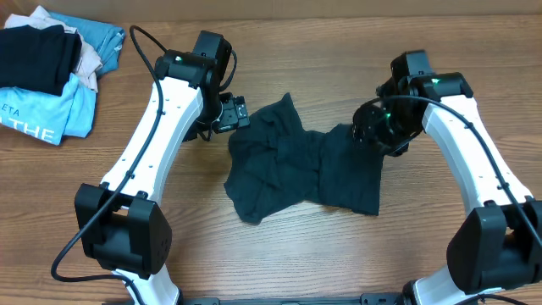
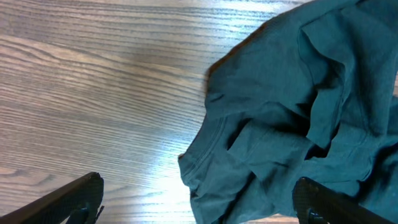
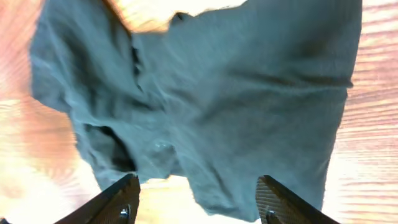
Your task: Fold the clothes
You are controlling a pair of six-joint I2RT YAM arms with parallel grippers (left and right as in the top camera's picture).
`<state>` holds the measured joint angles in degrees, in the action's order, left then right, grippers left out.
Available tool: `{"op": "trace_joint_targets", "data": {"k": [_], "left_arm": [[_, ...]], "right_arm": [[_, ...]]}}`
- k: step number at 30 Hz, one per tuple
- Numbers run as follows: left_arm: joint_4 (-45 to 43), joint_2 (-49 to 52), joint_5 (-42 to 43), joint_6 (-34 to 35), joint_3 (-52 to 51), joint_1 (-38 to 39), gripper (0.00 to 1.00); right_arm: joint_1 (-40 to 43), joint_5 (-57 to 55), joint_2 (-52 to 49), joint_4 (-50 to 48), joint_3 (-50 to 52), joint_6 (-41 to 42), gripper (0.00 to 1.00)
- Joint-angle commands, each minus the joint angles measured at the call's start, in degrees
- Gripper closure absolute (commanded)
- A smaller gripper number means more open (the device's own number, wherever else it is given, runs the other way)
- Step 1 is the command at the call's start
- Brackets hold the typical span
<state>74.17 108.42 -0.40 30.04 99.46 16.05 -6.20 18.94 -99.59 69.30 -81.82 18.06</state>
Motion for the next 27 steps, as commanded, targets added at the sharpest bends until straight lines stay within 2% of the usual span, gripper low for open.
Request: {"op": "trace_joint_targets", "data": {"k": [1, 5, 8, 11, 14, 15, 18, 20, 23, 25, 26, 27], "left_arm": [[0.1, -0.9, 0.0, 0.6, -0.1, 0.3, 0.00], [-0.5, -0.9, -0.1, 0.6, -0.1, 0.2, 0.00], [-0.3, -0.9, -0.1, 0.6, -0.1, 0.2, 0.00], [0.6, -0.9, 0.1, -1.5, -0.1, 0.2, 0.00], [0.3, -0.9, 4.2, -8.7, -0.1, 0.2, 0.00], [0.1, -0.9, 5.0, -9.4, -0.1, 0.2, 0.00], [-1.3, -0.9, 10.5, -12.5, -0.1, 0.2, 0.00], [-3.0, -0.8, 13.7, -13.3, -1.7, 0.2, 0.00], [-9.7, -0.8, 15.9, -13.4, -11.4, -0.1, 0.00], [-15.6, -0.8, 20.7, -14.1, -17.0, -1.2, 0.00], [-19.9, -0.8, 26.0, -16.1, -20.6, -2.6, 0.00], [-20.9, -0.8, 26.4, -16.1, -21.8, -3.3, 0.00]], "right_arm": [[-0.3, -0.8, 0.3, -4.2, 8.2, -1.6, 0.36], [-0.3, 9.7, 0.3, -16.6, 20.9, -1.3, 0.37], [-0.3, 7.9, 0.3, -19.8, 25.7, -0.2, 0.37], [0.2, 6.0, 0.7, -17.7, 24.5, 0.6, 0.48], [0.5, 6.0, 3.5, -9.2, 14.4, 0.8, 0.48], [0.5, 6.0, 4.3, -6.9, 11.1, 0.7, 0.45], [0.5, 6.0, 6.4, 1.1, 0.9, -1.1, 0.23], [0.5, 6.0, 6.6, 4.5, -2.8, -1.9, 0.01], [0.3, 6.0, 6.4, 6.3, -2.8, -3.6, 0.00], [0.3, 6.0, 6.4, 6.8, -2.8, -3.6, 0.00], [0.3, 6.0, 6.4, 6.9, -2.8, -3.6, 0.00], [0.3, 6.0, 6.4, 6.9, -2.8, -3.6, 0.00]]}}
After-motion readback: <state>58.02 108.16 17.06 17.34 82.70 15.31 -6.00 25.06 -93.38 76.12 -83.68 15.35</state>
